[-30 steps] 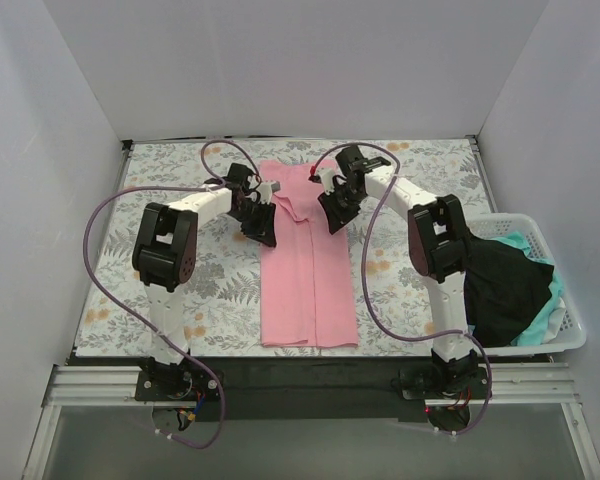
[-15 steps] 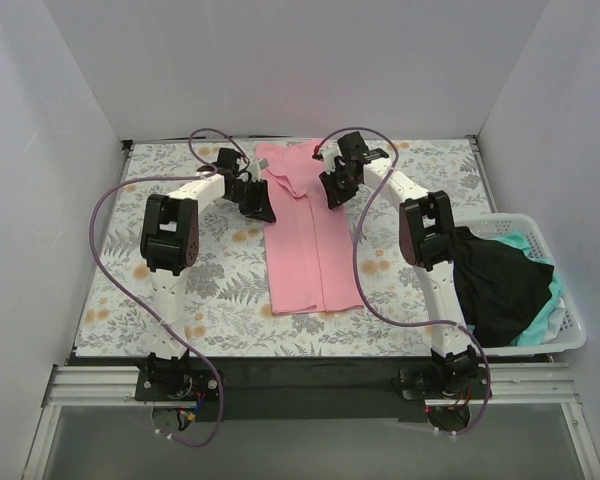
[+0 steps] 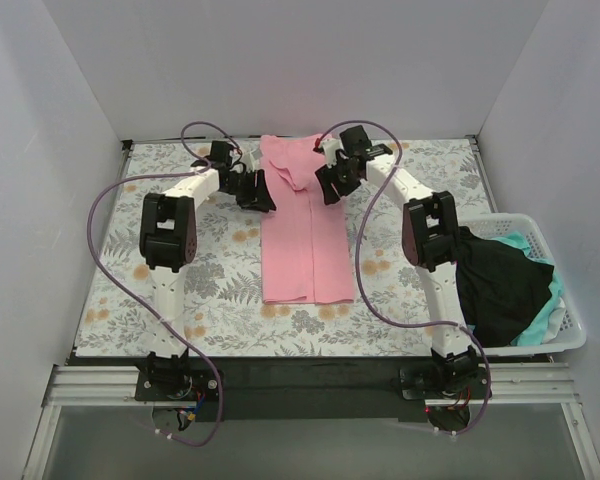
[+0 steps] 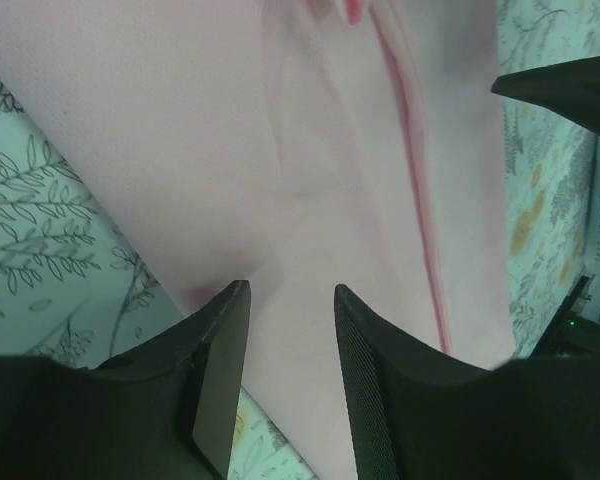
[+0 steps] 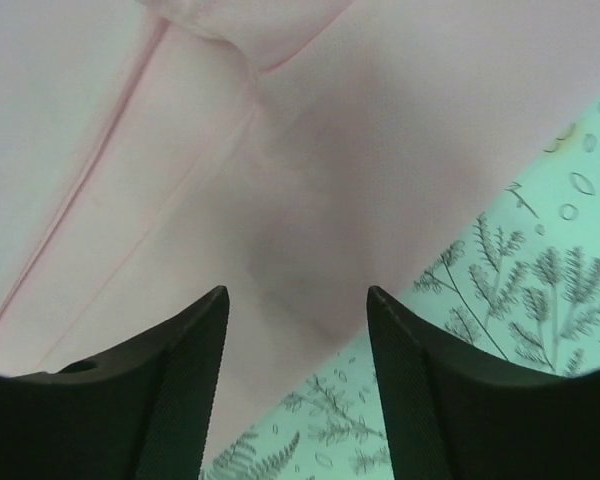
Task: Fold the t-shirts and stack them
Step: Fold the tshirt
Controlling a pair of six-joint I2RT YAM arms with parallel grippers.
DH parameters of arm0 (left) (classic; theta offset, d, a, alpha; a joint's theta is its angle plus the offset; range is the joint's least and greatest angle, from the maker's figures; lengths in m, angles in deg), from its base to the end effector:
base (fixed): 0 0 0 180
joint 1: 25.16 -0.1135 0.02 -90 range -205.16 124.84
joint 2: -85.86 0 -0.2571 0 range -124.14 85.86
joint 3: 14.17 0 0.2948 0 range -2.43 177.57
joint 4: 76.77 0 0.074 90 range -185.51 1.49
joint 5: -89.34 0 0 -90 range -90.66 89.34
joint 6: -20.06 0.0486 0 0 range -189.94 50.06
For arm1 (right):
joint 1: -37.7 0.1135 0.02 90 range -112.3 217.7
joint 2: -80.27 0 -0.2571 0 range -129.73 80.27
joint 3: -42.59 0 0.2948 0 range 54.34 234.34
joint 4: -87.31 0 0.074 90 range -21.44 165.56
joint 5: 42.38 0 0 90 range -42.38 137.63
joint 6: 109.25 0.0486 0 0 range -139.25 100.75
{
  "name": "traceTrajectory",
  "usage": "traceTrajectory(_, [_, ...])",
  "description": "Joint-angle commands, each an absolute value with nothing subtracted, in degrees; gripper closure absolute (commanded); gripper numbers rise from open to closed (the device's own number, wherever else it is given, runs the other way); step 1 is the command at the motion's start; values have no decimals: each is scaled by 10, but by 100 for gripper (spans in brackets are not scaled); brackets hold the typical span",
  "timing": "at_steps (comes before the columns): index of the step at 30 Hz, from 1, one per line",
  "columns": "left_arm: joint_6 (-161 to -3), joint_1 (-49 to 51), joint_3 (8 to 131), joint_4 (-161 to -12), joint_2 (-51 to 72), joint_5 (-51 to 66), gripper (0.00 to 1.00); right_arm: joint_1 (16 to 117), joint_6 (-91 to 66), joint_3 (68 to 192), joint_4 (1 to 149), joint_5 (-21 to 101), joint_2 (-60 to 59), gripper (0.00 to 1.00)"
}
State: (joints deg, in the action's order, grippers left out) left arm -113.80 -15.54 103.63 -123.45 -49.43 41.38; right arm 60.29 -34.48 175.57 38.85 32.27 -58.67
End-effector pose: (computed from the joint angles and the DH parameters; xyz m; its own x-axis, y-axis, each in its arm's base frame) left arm 0.5189 -0.1210 0.1067 -0.9252 -0.3651 0.1035 -0.3180 0.5970 -0.7365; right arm 0.5281 0.2337 0.1535 -0.5899 -0.5198 -0.6180 -0.6919 0.7199 0.0549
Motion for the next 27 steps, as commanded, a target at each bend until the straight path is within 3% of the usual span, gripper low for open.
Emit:
traceTrajectory(1, [-1131, -160, 1021, -1203, -351, 455, 61, 601, -386, 1757, 396, 306, -429, 35])
traceTrajectory(2, [-1122, -161, 1017, -1194, -330, 454, 57, 601, -406, 1751, 396, 304, -403, 22])
traceTrajectory(4, [-1082, -162, 1001, -1184, -256, 455, 50, 601, -431, 1744, 397, 292, -332, 8])
traceTrajectory(5, [-1063, -162, 993, -1180, -228, 457, 27, 601, -455, 1730, 398, 283, -309, 2])
traceTrajectory(6, [-1042, -161, 978, -1176, -205, 463, 19, 601, -463, 1719, 408, 265, -285, 2])
traceTrajectory(10, [-945, -160, 882, -1129, -89, 474, 17, 605, -504, 1608, 452, 218, -161, 2])
traceTrajectory(13, [-903, -160, 800, -1122, -17, 469, 15, 607, -635, 1494, 447, 156, -77, 2])
traceTrajectory(18, [-679, -124, 625, -1231, 101, 487, 14, 651, -744, 1306, 416, 172, 22, 2])
traceTrajectory(22, [-676, -37, 476, -1197, 198, 406, 19, 709, -802, 1146, 403, 194, 73, 9])
traceTrajectory(27, [-656, 53, 370, -1139, 232, 326, 36, 758, -809, 1068, 425, 215, 66, 35])
